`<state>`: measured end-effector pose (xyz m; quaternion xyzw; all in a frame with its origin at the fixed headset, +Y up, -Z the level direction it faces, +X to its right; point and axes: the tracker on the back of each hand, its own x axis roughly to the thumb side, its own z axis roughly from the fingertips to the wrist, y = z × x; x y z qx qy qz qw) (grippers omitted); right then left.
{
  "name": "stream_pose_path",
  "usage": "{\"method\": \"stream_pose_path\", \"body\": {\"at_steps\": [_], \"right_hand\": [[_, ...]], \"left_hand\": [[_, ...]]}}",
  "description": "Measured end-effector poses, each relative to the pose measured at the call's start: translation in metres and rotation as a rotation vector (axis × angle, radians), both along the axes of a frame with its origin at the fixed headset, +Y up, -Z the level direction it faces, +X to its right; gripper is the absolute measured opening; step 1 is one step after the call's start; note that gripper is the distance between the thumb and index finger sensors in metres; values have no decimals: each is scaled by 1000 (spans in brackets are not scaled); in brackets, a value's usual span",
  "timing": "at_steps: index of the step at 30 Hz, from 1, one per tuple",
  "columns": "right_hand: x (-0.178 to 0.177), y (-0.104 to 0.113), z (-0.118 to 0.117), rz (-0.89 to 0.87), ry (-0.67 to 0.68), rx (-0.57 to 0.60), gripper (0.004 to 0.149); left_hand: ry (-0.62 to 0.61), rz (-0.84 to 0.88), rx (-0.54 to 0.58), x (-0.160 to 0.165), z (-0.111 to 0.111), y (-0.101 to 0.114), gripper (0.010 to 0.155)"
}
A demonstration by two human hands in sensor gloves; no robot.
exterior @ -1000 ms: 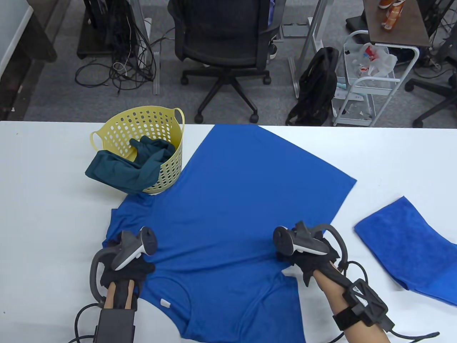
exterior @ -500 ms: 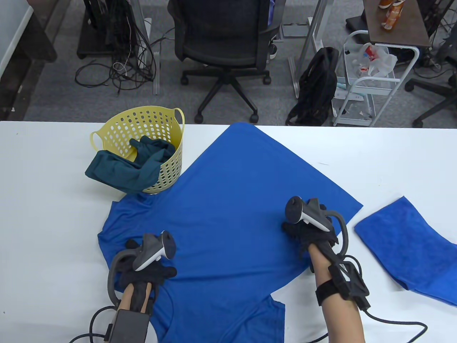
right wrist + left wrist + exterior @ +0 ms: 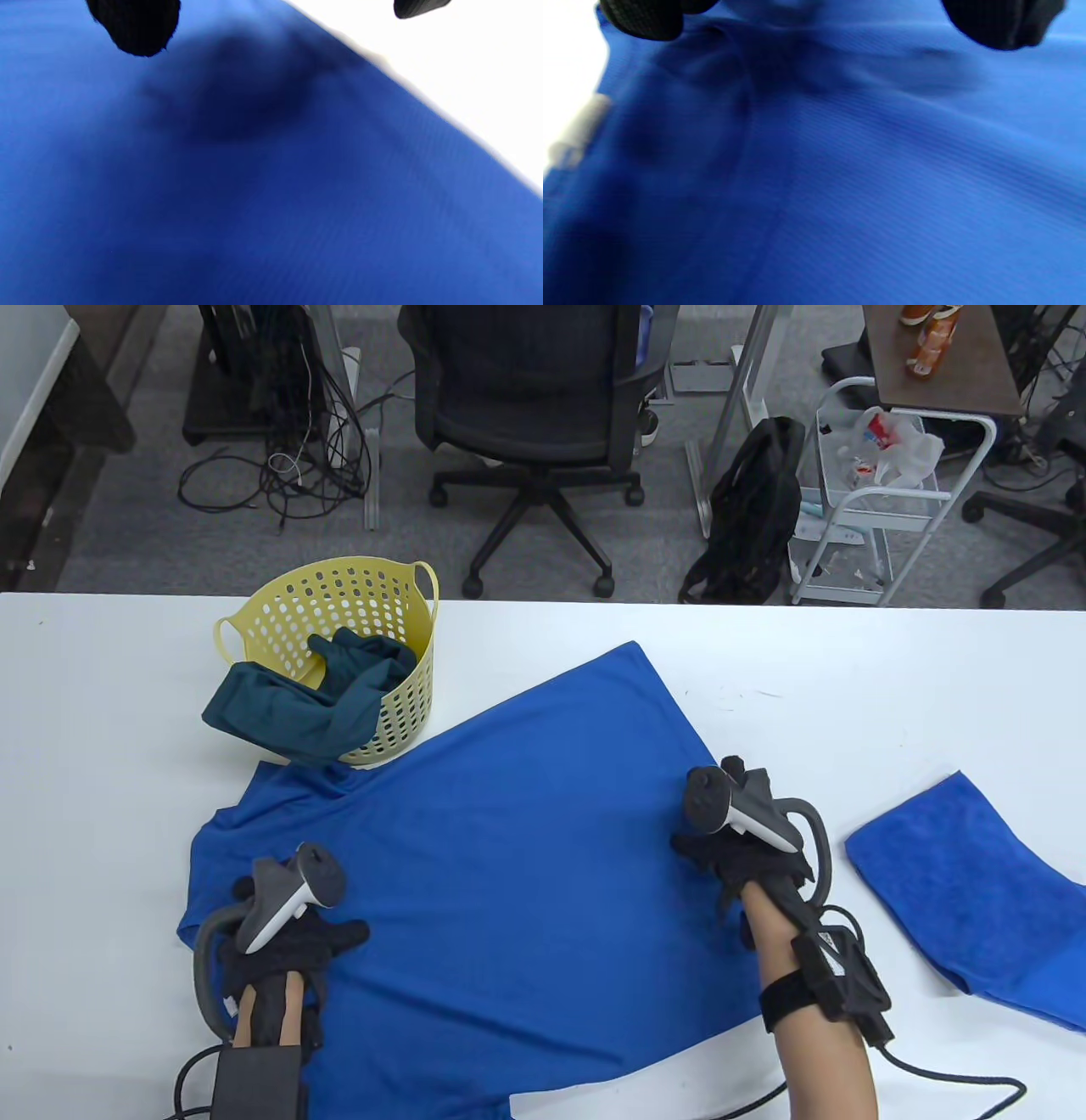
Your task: Fold and stack clothes and towels from laundry basket
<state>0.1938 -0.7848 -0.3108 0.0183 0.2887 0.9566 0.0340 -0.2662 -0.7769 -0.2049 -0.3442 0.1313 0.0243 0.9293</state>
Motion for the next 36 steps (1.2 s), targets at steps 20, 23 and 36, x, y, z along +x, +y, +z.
{"method": "stream_pose_path", "body": {"at_steps": [20, 23, 36], "right_hand": [[-2, 10, 6, -103, 151, 19, 103], [-1, -8, -8, -140, 92, -86, 107], [56, -5, -36, 78, -173, -59, 107]], "left_hand": [[-82, -83, 44, 7, 1, 10, 118], [-111, -40, -35, 2, -5, -8, 118], [-260, 49, 129, 26, -82, -22, 107]]}}
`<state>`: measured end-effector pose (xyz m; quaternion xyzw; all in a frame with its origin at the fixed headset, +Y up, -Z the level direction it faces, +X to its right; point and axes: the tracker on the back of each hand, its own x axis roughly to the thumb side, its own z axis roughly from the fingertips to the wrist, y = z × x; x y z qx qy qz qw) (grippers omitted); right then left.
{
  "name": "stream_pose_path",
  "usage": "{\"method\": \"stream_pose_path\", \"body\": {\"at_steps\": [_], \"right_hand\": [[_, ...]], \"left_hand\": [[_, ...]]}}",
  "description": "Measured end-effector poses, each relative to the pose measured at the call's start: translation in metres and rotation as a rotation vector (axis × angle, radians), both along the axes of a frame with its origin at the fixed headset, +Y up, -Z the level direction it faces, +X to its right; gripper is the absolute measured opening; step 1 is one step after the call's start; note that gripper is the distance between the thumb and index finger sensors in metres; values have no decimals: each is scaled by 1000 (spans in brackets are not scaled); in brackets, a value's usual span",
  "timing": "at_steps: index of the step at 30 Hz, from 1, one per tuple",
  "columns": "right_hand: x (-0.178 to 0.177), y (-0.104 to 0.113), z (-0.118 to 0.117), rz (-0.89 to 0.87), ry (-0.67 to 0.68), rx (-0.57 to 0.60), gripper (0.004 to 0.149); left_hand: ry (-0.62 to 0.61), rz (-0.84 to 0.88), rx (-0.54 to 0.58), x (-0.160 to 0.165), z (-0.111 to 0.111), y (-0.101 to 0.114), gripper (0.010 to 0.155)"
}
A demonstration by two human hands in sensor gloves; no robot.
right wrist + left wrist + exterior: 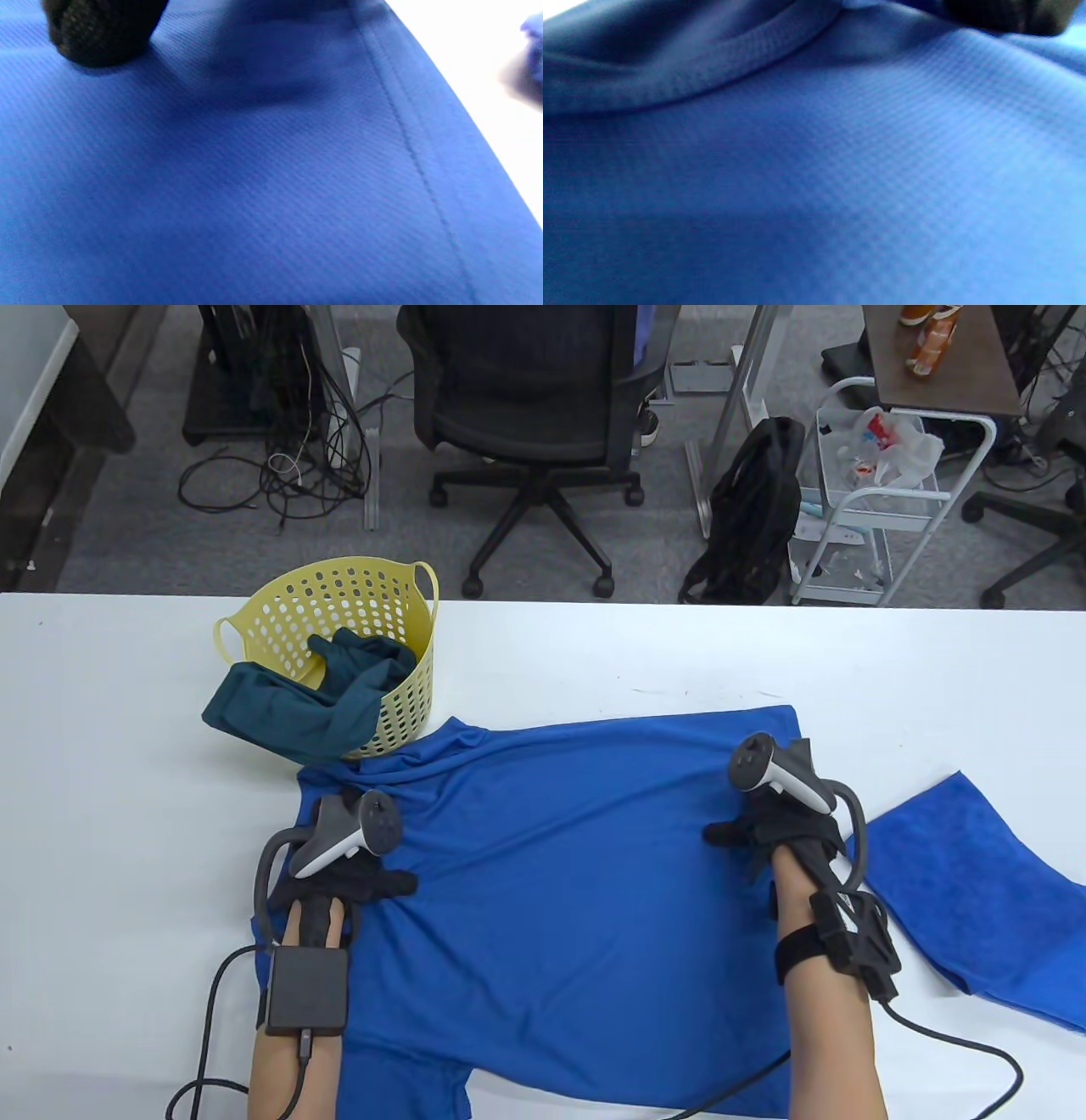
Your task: Fold and stack clothes and towels from laundry basket
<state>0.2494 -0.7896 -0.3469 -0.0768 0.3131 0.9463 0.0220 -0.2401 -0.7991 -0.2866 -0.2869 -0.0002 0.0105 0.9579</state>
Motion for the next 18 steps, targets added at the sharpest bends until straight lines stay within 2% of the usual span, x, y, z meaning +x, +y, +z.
{"method": "stream_pose_path", "body": {"at_steps": [2, 4, 5, 7, 9, 11, 13, 16, 18], "right_hand": [[-3, 6, 9, -33, 59, -8, 105], [-12, 17, 35, -46, 240, -22, 105], [-15, 19, 46, -34, 294, -30, 106], [-20, 15, 74, 10, 409, -80, 106], [-19, 7, 83, 53, 413, -126, 106], [-14, 0, 82, 113, 391, -107, 105], [-10, 1, 77, 114, 334, -69, 103], [-4, 15, 80, 179, 280, -13, 101], [5, 33, 97, 154, 281, 78, 101]], "left_hand": [[-32, 7, -5, -5, 4, 8, 107], [-133, -27, 37, -13, 22, 21, 106], [-169, -48, 24, -16, 26, 22, 106], [-201, -142, -120, -28, 39, 19, 110], [-172, -159, -177, -37, 46, 14, 112], [-139, -107, -133, -41, 54, 9, 113], [-107, -89, -140, -37, 61, 9, 113], [-136, -151, -114, -32, 71, 17, 113], [-98, -88, 26, -44, 83, 36, 110]]}}
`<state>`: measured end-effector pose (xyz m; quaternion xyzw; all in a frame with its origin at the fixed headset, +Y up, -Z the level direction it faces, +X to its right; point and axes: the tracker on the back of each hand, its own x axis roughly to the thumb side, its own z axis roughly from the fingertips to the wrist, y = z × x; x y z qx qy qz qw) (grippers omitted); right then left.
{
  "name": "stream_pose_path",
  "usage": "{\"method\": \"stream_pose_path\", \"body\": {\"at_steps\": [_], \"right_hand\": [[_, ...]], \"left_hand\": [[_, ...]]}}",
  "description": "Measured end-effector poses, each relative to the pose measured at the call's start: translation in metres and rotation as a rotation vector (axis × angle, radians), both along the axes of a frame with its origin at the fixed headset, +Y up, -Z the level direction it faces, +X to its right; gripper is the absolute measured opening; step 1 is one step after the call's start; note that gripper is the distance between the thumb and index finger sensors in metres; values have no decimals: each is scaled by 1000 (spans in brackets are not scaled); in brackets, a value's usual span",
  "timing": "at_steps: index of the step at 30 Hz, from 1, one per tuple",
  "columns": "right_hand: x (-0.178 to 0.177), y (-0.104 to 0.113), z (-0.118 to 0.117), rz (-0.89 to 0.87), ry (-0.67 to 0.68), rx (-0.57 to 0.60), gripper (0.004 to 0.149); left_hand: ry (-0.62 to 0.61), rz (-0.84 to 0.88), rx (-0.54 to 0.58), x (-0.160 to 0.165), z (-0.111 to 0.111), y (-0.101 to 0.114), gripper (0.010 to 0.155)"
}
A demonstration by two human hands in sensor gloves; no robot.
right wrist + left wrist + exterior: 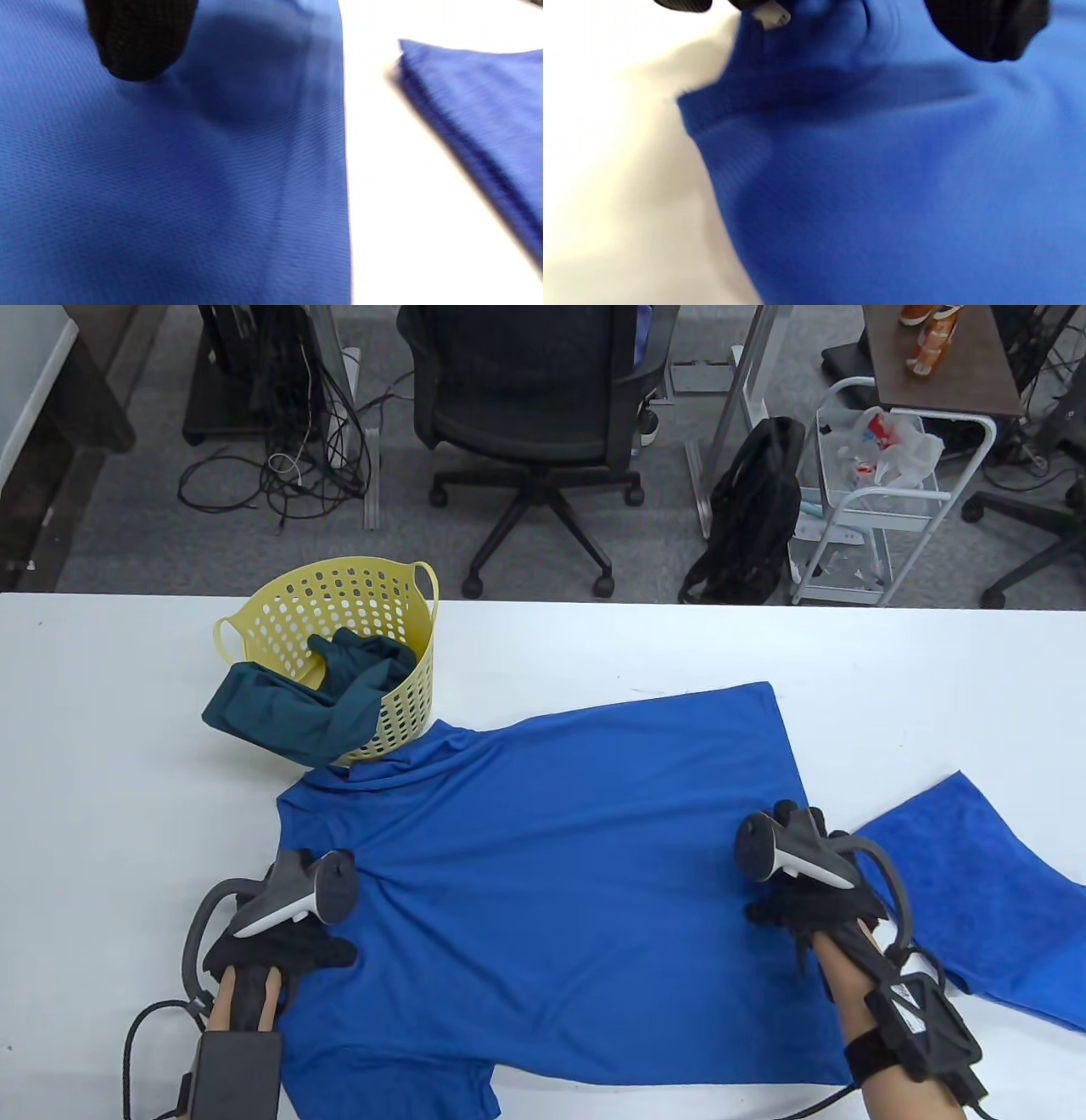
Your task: Fold and stack clothes and towels from laundry basket
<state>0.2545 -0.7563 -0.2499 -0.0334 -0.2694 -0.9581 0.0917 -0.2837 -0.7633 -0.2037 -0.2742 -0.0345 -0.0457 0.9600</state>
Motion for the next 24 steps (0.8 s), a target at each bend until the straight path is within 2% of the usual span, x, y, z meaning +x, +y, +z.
{"method": "stream_pose_path", "body": {"at_steps": [2, 3, 4, 6, 9, 11, 13, 15, 17, 20, 22, 24], "right_hand": [[9, 12, 21, -77, -3, 69, 92], [15, 17, 33, -95, 2, 98, 87], [21, 20, 46, -107, 15, 127, 82], [29, 20, 60, -115, 17, 178, 73], [37, 14, 73, -112, -14, 225, 63], [42, 7, 76, -98, -37, 241, 58], [44, -1, 77, -68, -48, 262, 55], [45, -6, 76, -32, -42, 234, 55], [44, -12, 76, -12, -46, 255, 54], [45, -15, 76, 30, -25, 296, 53], [49, -16, 75, 10, -40, 303, 49], [54, -18, 74, -19, -53, 319, 40]], "left_hand": [[74, 69, 129, -16, 12, 15, 96], [120, 85, 180, -25, 19, 21, 83], [136, 70, 184, -32, 24, 23, 71], [138, 19, 143, -36, 28, 20, 60], [108, -83, 67, -32, 29, 7, 58], [93, -166, 32, -29, 28, 1, 62], [83, -224, 37, -28, 28, -5, 65], [71, -229, 59, -27, 28, -7, 66], [62, -239, 29, -26, 28, -10, 70], [53, -251, 43, -27, 28, -11, 71], [50, -257, 57, -26, 27, -10, 67], [53, -261, 54, -27, 28, -10, 54]]}}
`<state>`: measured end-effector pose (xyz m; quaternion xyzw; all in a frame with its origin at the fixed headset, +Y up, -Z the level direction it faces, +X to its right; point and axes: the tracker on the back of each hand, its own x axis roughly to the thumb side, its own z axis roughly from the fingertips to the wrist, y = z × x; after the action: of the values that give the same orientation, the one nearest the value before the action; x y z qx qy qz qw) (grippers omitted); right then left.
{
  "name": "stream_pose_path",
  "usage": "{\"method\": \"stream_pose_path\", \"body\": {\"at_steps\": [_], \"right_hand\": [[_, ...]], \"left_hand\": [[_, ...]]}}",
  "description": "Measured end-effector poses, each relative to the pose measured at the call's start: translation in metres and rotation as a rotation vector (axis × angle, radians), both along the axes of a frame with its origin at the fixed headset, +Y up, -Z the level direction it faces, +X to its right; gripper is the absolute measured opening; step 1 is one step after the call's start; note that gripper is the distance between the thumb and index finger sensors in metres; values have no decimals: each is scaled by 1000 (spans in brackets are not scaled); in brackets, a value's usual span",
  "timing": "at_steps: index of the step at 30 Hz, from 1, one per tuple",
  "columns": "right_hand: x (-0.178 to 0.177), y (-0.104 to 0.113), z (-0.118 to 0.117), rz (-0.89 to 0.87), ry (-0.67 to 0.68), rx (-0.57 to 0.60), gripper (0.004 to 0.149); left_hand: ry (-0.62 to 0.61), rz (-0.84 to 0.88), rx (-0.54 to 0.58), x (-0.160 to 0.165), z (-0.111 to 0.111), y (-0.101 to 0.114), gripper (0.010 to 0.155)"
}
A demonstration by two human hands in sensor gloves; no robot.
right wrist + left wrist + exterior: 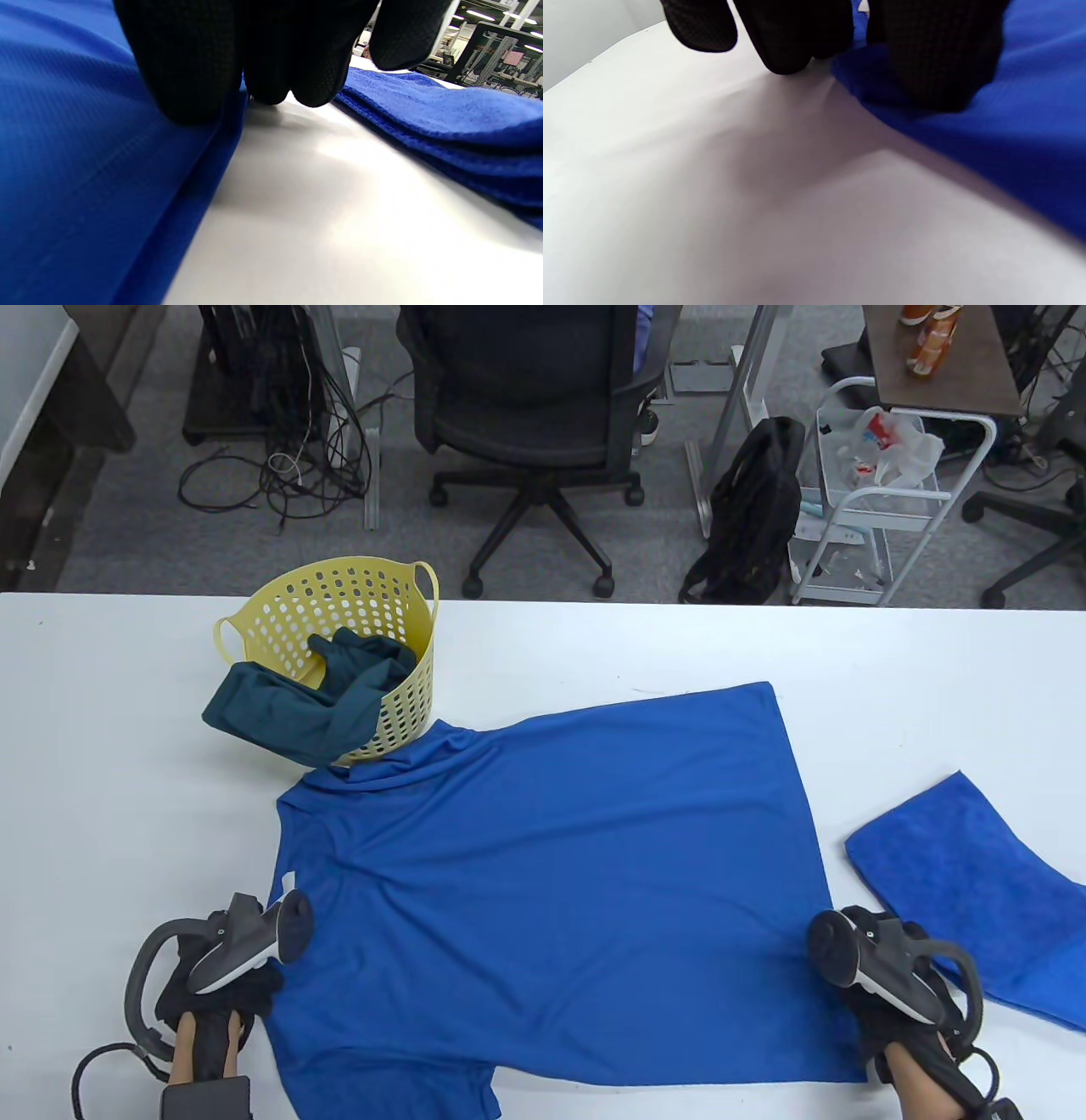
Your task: Fold and stack clothes and towels from laundry basket
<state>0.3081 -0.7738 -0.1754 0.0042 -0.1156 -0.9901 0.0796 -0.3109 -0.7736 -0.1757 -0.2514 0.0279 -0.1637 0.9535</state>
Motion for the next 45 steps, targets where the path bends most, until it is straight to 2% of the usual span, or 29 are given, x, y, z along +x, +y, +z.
{"method": "stream_pose_path", "body": {"at_steps": [2, 7, 10, 12, 15, 18, 25, 29, 31, 32, 33, 34, 35, 36, 37, 39, 40, 41, 42, 45], "right_hand": [[5, -2, 0, -59, 14, -21, 40], [13, 5, 1, -259, 35, -26, 40], [12, 5, 0, -197, 30, 7, 40], [11, 5, -1, -197, 31, 7, 52], [11, 7, 0, -206, 24, 22, 42], [15, 12, 0, -218, 1, 32, 38], [19, 15, 1, -251, -7, 21, 40], [20, 13, -5, -256, -49, 26, 40], [20, 25, -4, -244, -53, 212, 40], [20, 33, 0, -261, -60, 350, 40], [21, 49, 7, -325, -62, 561, 40], [22, 64, 14, -357, -60, 655, 40], [24, 77, 22, -359, -46, 697, 39], [25, 81, 25, -352, -37, 700, 39], [26, 84, 30, -339, -29, 695, 39], [26, 80, 31, -303, -25, 597, 38], [24, 71, 28, -261, -31, 450, 38], [23, 65, 25, -235, -27, 364, 38], [20, 52, 19, -187, -16, 226, 38], [7, 20, 9, -59, 38, -15, 38]], "left_hand": [[12, 47, 20, -5, 2, -1, 46], [63, 170, 125, -23, 7, 1, 45], [79, 169, 192, -25, 6, 3, 45], [69, 156, 251, -23, 5, 3, 46], [60, 151, 265, -22, 3, 6, 62], [59, 138, 282, -22, 2, 7, 45], [108, 32, 375, -24, 4, 11, 48], [134, 1, 364, -23, -3, 9, 47], [141, -19, 528, -22, -4, 27, 46], [145, 2, 626, -22, -1, 38, 46], [149, 70, 778, -22, 6, 57, 45], [148, 121, 931, -22, 16, 74, 45], [137, 137, 1027, -23, 26, 89, 46], [124, 135, 1049, -24, 31, 94, 45], [78, 132, 1044, -25, 38, 97, 45], [-45, 102, 921, -25, 41, 86, 44], [-87, 53, 800, -24, 38, 73, 44], [-97, 23, 718, -23, 35, 65, 44], [-118, 2, 579, -20, 29, 51, 43], [-151, -60, 296, -9, 13, 16, 43]]}}
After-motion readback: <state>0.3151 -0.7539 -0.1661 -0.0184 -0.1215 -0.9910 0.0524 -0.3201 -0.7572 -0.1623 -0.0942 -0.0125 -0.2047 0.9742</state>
